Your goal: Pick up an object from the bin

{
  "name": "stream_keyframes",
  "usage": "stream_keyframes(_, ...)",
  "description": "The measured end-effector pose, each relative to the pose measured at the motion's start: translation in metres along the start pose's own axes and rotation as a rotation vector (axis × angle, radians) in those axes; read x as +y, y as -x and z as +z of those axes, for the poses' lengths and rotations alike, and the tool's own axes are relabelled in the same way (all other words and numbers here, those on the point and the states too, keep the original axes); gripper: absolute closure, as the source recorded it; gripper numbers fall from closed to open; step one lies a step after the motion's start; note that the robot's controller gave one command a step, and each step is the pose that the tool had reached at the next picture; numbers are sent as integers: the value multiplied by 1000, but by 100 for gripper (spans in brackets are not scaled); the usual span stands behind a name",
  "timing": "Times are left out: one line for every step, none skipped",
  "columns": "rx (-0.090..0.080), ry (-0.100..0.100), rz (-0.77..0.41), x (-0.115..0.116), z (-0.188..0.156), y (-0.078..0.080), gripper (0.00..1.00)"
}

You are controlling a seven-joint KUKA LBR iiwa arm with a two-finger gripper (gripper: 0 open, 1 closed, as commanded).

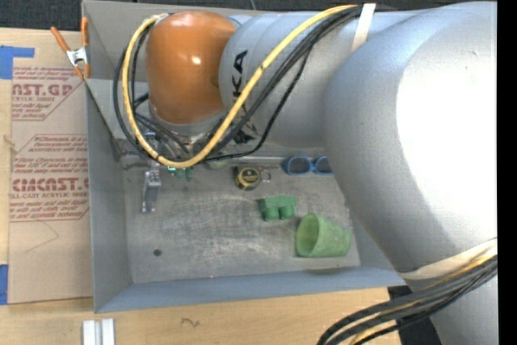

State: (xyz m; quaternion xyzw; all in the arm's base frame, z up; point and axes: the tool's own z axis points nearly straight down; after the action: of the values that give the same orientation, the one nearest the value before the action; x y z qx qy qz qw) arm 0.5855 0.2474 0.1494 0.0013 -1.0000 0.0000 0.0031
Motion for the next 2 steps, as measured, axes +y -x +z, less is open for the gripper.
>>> stream_keyframes(-11, -2, 85, -91, -40, 2, 0)
stream_keyframes(-8, 0, 41, -167, -63, -24, 0)
